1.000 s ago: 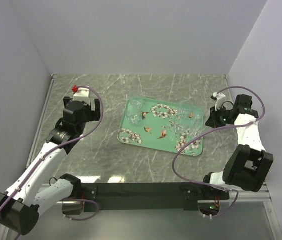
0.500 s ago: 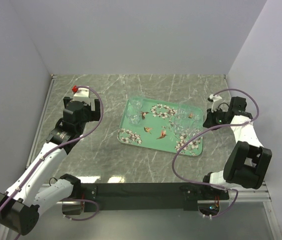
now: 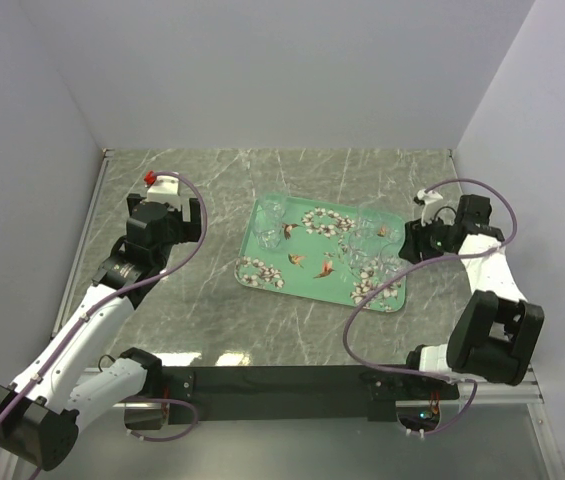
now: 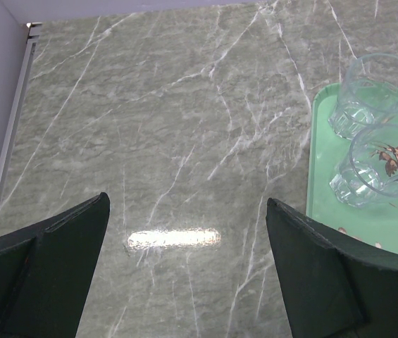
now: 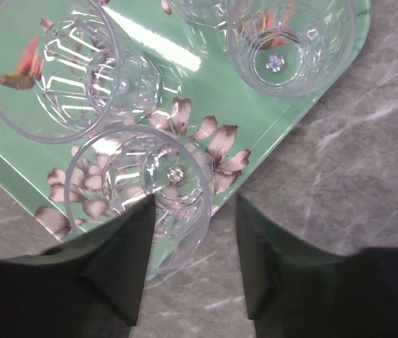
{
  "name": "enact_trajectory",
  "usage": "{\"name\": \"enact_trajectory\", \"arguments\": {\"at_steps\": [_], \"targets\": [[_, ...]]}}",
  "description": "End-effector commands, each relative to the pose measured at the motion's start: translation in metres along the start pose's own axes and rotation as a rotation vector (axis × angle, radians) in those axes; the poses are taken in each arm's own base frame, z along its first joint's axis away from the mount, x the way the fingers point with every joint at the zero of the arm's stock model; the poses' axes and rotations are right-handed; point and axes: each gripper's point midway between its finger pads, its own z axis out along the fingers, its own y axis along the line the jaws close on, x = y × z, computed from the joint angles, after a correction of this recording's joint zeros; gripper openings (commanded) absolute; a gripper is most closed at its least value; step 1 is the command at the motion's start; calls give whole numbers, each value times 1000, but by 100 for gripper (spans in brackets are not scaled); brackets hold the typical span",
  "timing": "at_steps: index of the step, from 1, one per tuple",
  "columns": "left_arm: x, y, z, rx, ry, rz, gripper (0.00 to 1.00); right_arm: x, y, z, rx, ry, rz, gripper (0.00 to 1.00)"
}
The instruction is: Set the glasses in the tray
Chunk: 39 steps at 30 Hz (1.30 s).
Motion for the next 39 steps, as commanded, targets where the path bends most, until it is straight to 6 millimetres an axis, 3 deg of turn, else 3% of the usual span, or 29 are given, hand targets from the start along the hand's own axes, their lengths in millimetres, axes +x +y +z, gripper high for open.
{"name": "enact_trajectory", "arguments": {"at_steps": [1, 9, 13, 24, 30, 39], "targets": [[-12, 0, -3, 9, -48, -19, 100, -27, 5, -27, 59, -76, -60, 61], [-17, 1, -8, 12, -74, -38, 99, -60, 14, -78, 238, -263, -2, 91], [-20, 2, -10, 9, -91, -51, 99, -71, 2, -98, 382, -374, 92, 100], [-30, 14, -15, -35, -160, -171, 99, -70, -30, -138, 679, -524, 394, 100], [-30, 24, -1, -19, -120, -261, 99, -69, -33, -150, 738, -579, 415, 100], [-19, 84, 4, -226, -105, -373, 99, -69, -43, -185, 902, -692, 418, 100]]}}
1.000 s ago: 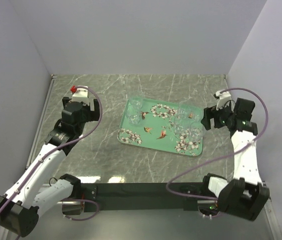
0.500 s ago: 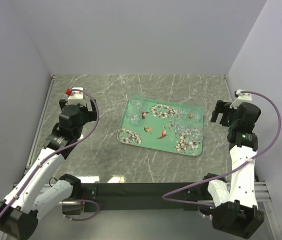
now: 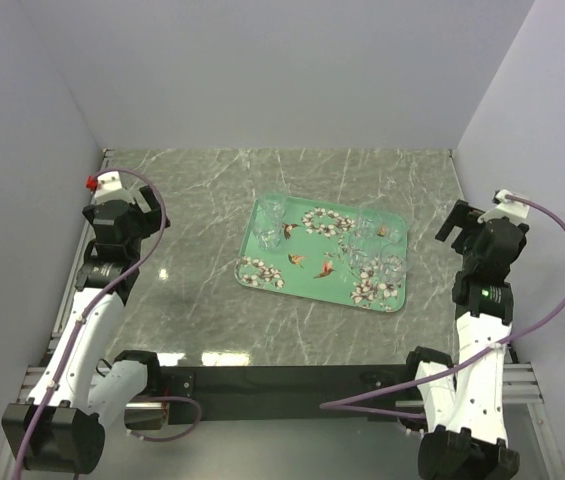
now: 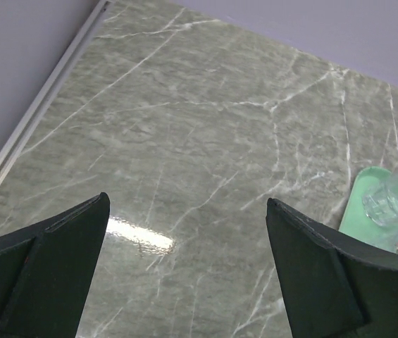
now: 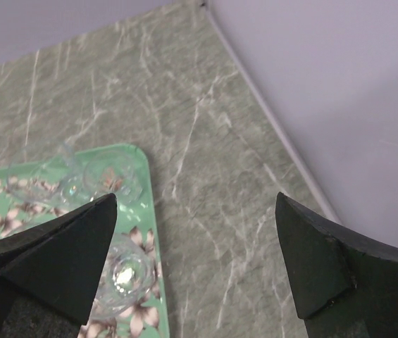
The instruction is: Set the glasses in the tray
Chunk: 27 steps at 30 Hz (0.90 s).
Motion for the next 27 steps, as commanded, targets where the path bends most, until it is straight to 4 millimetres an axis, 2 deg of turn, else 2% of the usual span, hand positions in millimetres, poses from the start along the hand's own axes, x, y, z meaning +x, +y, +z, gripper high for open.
{"name": "enact_trajectory", "arguments": {"at_steps": [1, 15, 23, 27], "targets": [[-25, 3, -3, -23, -67, -54, 99, -23, -13, -3, 80, -113, 28, 100], [-21, 7, -4, -39, -70, -21, 99, -18, -23, -1, 135, -111, 40, 99], [-7, -8, 0, 29, -47, 7, 99, -20, -24, -4, 146, -107, 51, 99], [-8, -9, 0, 37, -53, 13, 99, -15, -22, -6, 128, -103, 42, 99]]}}
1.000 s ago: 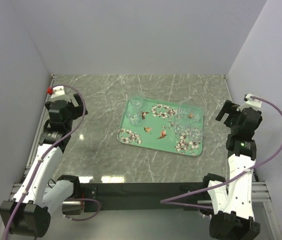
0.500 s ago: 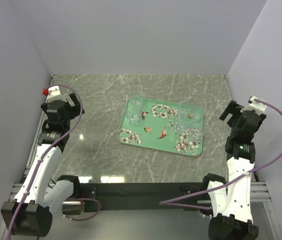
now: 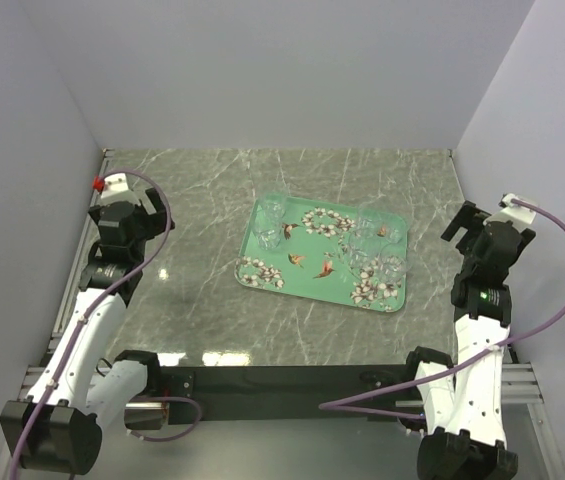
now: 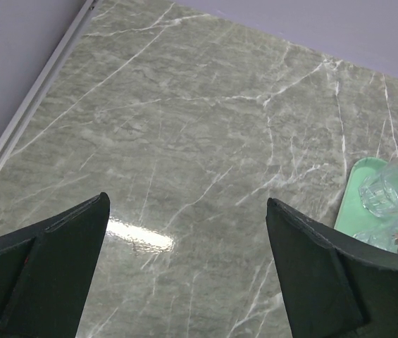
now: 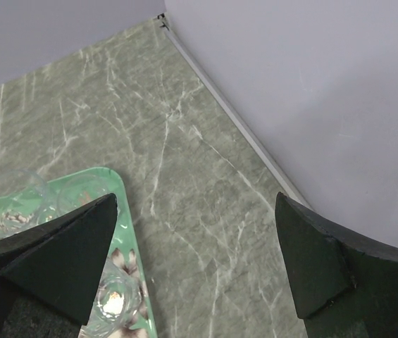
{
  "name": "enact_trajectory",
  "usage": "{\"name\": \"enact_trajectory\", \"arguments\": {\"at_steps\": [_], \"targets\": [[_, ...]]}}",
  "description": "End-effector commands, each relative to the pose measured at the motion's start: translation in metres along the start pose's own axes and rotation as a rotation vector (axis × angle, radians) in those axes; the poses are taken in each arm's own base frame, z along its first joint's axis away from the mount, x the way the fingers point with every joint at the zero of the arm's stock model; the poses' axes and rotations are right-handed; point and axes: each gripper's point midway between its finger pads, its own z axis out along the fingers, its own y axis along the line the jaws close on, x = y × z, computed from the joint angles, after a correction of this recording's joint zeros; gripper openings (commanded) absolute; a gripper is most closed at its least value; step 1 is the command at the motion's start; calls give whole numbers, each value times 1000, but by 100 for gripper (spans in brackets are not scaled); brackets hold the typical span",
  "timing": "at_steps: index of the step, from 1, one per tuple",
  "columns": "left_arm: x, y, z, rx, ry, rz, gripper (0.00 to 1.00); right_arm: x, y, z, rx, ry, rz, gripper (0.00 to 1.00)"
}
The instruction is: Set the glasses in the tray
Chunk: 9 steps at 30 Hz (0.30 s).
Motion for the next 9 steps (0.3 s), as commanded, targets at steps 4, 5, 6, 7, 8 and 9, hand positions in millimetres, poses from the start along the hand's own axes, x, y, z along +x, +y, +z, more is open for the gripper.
{"name": "enact_trajectory", "arguments": {"at_steps": [4, 5, 6, 7, 8, 9], "targets": [[-15, -6, -6, 45, -75, 19, 99, -7, 0, -4, -3, -41, 11, 99], [-16, -6, -6, 50, -83, 19, 99, -8, 0, -5, -1, -39, 11, 99], [-17, -6, -8, 53, -88, 17, 99, -7, 0, -5, -6, -36, 7, 98], [-17, -6, -8, 53, -90, 21, 100, -6, 0, -5, -2, -33, 7, 98], [-18, -7, -8, 57, -92, 22, 99, -6, 0, -5, -2, -32, 8, 99], [-19, -7, -9, 59, -94, 21, 99, -7, -1, -5, 2, -35, 12, 100]]}}
